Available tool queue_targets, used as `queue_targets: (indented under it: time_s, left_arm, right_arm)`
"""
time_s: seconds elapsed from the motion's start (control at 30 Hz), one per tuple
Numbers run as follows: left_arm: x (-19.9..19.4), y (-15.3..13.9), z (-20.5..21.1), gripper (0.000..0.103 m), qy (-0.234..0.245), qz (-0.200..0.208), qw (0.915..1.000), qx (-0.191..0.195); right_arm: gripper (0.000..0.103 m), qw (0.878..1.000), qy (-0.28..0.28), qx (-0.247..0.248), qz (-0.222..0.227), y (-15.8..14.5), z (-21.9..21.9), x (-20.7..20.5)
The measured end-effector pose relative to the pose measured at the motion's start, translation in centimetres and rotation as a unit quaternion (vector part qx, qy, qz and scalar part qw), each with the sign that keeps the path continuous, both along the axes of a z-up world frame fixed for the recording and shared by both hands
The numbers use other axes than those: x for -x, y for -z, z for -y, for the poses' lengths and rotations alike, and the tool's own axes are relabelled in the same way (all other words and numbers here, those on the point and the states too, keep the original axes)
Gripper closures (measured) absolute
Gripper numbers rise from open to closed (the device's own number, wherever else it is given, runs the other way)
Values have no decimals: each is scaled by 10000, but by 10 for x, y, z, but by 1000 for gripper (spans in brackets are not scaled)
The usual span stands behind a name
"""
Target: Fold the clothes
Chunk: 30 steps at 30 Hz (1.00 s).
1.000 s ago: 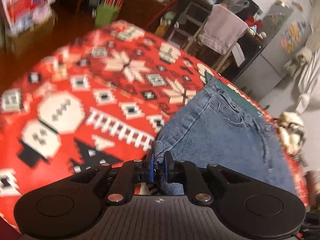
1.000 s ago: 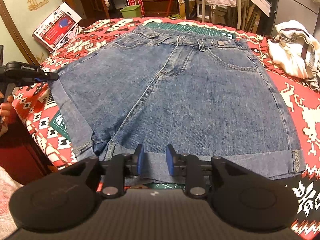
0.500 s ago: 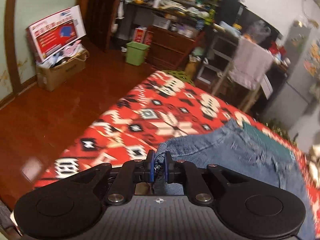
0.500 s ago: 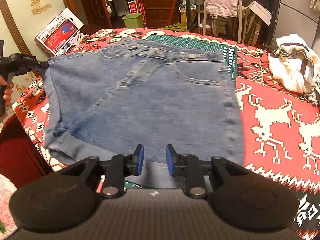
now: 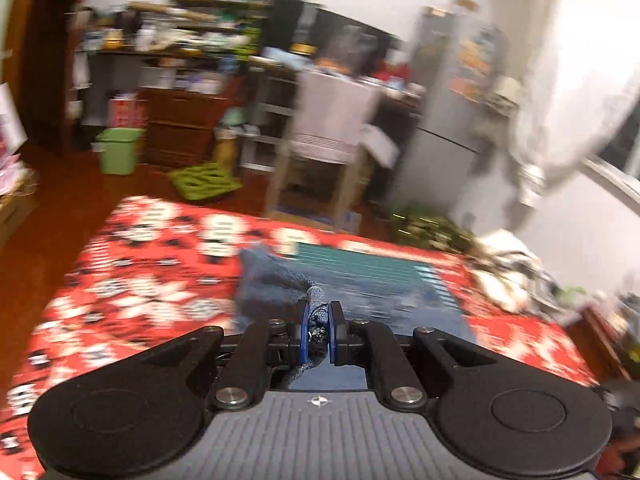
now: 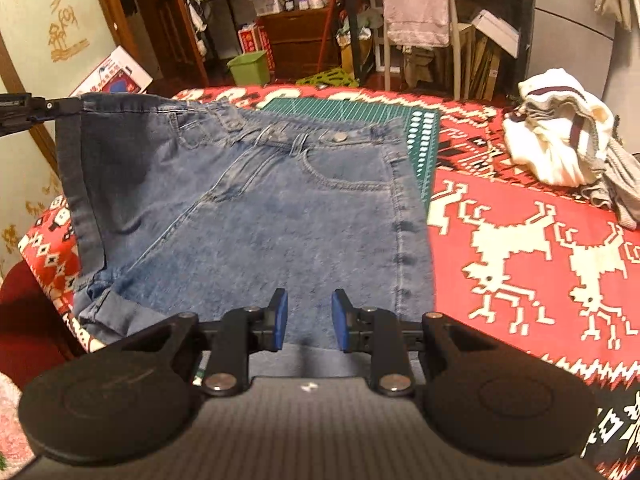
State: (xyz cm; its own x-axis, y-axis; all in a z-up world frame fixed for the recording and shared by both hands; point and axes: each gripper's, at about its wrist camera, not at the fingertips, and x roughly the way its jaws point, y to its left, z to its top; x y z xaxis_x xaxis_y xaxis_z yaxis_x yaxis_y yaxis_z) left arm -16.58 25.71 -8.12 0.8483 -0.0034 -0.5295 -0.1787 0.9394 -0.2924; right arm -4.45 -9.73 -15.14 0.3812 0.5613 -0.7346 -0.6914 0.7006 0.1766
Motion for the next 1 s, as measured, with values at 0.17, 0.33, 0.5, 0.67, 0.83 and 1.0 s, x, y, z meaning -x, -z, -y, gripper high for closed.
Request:
queue_targets:
  time_s: [0.17,0.33,0.5,0.67,0.83,1.0]
  left_arm:
    - [-30,5,63,94,882,-107,9959,185]
    - [-67,38,120,94,1495,-453,9867,458]
    - [-94,87,164,94,1812,-966,9758,756]
    - [-106,122,182,93,1793,-1391,9711,742]
    - [-107,122,177,74,1842,-1464,9659,1081]
    - [-95,111,179,65,1954,-1374,9666,929]
  right_arm:
    - [77,9997,155,-197,7,-3,21,-3]
    - [77,9988,394,-294,5,-4,48,-2]
    - [77,9980,561,-296,-67,-2,66,-1]
    - [77,9970,602,-389,-290,6,67,-3]
    - [76,9943,642,-636,-562,13,56,-9]
    - [75,9938,598,-671,-650,17,38,-13]
